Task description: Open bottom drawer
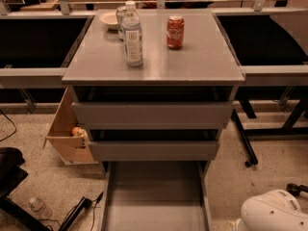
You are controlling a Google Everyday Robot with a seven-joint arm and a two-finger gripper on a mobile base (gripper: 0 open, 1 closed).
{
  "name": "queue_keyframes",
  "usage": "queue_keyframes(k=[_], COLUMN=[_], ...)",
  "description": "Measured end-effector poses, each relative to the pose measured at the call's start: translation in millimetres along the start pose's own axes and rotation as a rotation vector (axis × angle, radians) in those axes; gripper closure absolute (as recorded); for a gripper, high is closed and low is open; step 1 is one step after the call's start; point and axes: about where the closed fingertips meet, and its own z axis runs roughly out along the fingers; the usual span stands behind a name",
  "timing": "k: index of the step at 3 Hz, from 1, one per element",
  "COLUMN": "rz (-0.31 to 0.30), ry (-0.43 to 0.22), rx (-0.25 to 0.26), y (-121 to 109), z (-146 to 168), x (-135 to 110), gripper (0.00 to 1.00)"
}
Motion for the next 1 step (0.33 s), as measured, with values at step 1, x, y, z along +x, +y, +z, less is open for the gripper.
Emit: queue_keyframes(k=[1], rz=[0.006], ry=[0.071], rx=[0.114], y=[6.4], z=[-58.3], x=[2.4], gripper=[0.0])
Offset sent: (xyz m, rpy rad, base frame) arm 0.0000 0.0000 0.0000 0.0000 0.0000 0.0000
